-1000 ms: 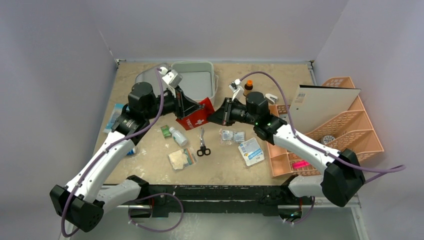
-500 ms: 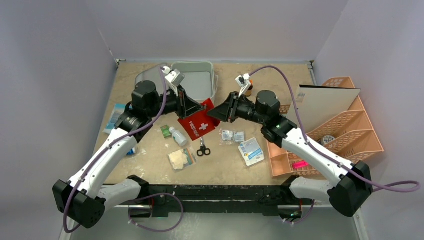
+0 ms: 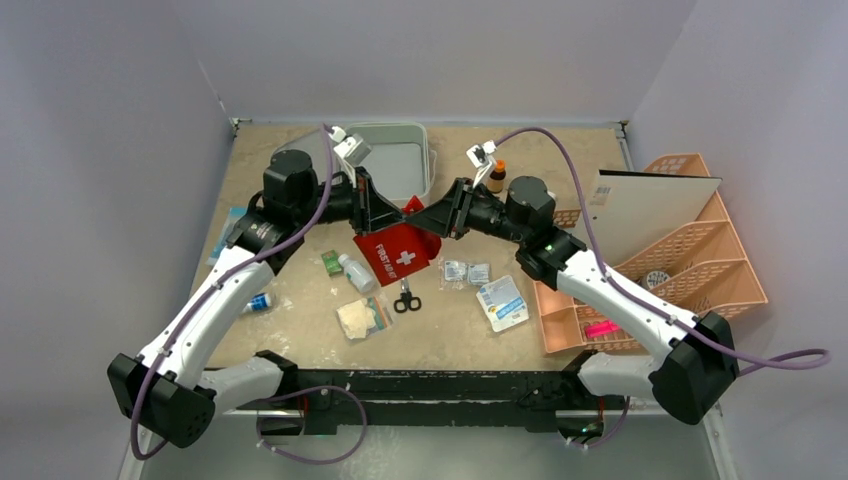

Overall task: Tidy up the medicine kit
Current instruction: Zip the medicine pouch.

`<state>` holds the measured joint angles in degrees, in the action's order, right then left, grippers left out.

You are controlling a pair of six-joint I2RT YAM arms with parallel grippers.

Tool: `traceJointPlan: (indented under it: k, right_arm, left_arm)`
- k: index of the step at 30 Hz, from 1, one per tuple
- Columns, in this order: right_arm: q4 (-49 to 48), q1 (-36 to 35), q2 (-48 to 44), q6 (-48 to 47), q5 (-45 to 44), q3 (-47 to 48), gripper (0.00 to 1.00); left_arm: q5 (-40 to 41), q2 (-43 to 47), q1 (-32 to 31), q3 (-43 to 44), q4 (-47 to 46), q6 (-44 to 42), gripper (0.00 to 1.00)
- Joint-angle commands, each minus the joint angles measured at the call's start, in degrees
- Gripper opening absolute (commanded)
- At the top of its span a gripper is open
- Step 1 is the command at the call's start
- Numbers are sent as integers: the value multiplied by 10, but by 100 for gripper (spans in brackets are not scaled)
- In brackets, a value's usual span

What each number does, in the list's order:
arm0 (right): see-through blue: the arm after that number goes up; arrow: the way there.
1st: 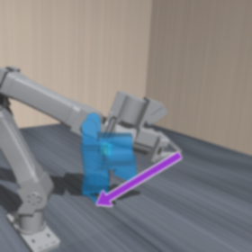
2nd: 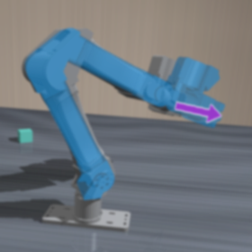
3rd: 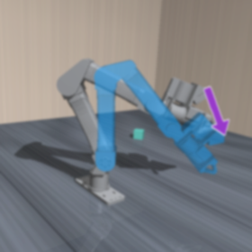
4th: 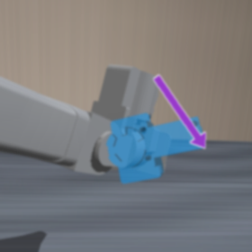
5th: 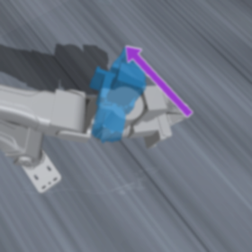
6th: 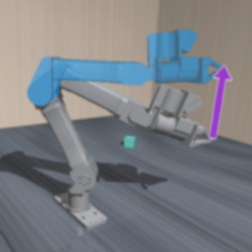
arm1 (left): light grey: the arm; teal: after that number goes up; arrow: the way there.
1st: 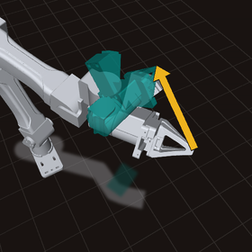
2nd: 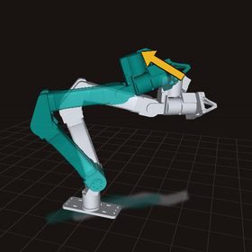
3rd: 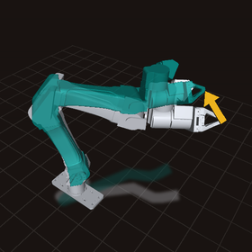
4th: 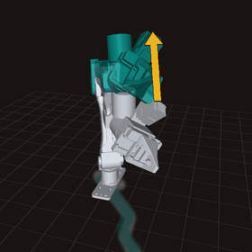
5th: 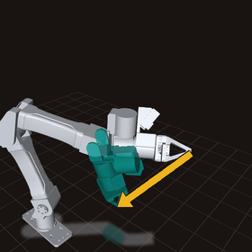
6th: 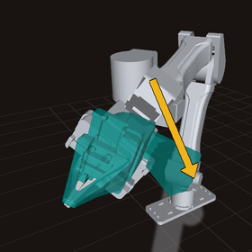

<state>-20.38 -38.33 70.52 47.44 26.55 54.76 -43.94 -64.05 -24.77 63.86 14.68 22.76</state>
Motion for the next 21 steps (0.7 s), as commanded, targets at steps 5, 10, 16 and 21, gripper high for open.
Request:
traceJointPlan:
  k: [5,10,16,21]
  right_arm:
    - [6,2,10,-30,-53,32,22]
    - [47,3,-6,-63,-91,22,15]
    - [71,3,-18,-78,-89,12,4]
    - [91,3,-24,-94,-79,8,0]
  left_arm:
    - [-86,-12,-6,45,28,-30,0]
    - [-81,-14,-6,57,53,-50,0]
    - [-72,-22,-6,66,70,-69,0]
    - [-50,-13,-6,61,57,-63,0]
